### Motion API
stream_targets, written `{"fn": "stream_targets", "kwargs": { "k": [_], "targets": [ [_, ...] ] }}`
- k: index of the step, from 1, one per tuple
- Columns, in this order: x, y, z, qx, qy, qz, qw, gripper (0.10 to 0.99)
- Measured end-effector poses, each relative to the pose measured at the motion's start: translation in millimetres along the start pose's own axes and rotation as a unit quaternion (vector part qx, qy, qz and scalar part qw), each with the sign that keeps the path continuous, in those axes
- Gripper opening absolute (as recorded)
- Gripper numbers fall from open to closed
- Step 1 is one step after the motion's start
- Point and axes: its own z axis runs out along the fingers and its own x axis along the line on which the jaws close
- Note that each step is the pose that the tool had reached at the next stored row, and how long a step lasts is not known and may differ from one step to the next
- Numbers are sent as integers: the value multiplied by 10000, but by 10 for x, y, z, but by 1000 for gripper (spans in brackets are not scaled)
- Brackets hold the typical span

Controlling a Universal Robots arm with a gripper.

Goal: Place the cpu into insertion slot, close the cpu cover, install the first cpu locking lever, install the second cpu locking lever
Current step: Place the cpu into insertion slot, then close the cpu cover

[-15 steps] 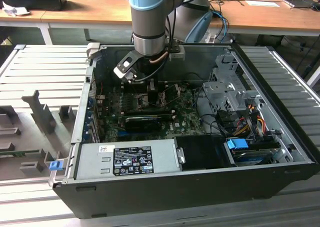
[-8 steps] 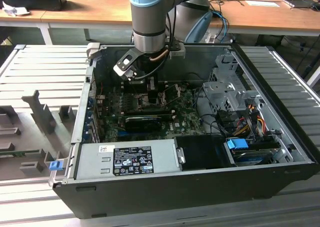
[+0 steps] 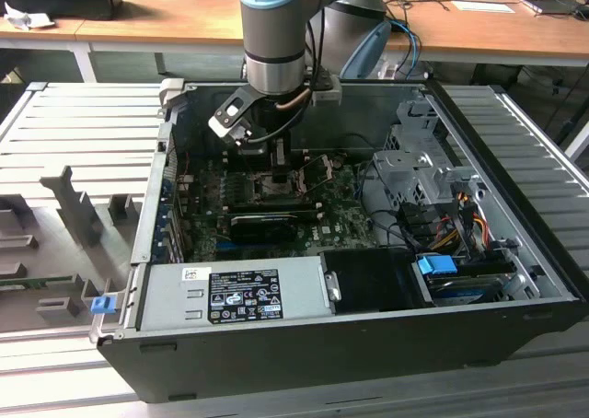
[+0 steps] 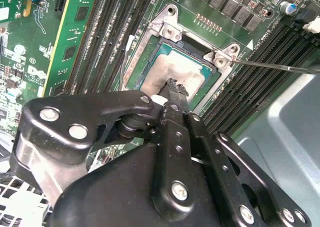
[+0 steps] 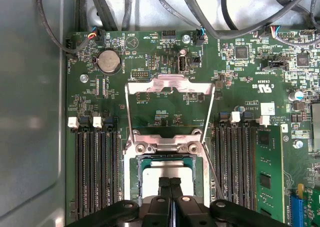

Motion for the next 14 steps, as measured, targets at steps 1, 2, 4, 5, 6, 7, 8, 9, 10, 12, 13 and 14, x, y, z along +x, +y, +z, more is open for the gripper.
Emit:
{"fn": "stream_targets", "kwargs": {
  "k": [1, 2, 4, 5, 6, 7, 8, 9, 10, 12, 13, 14],
  "targets": [
    [0, 0, -3, 0, 0, 0, 10000, 106],
    [0, 0, -5, 0, 0, 0, 10000, 106],
    [0, 1, -12, 1, -1, 0, 10000, 106],
    [0, 1, -15, 1, -1, 0, 10000, 106],
    [0, 1, -17, 0, 0, 1, 10000, 106],
    [0, 1, -17, 0, 1, 0, 10000, 106],
    [0, 11, -18, 5, 0, -1, 10000, 106],
    [1, 62, -15, 26, -1, 0, 10000, 106],
    [1, 112, -11, 37, -1, 2, 10000, 106],
    [-2, 139, -9, 40, 0, 2, 10000, 106],
    [-2, 141, -13, 41, 0, 3, 10000, 106],
    [-1, 142, -25, 40, 0, 2, 10000, 106]
  ]
}}
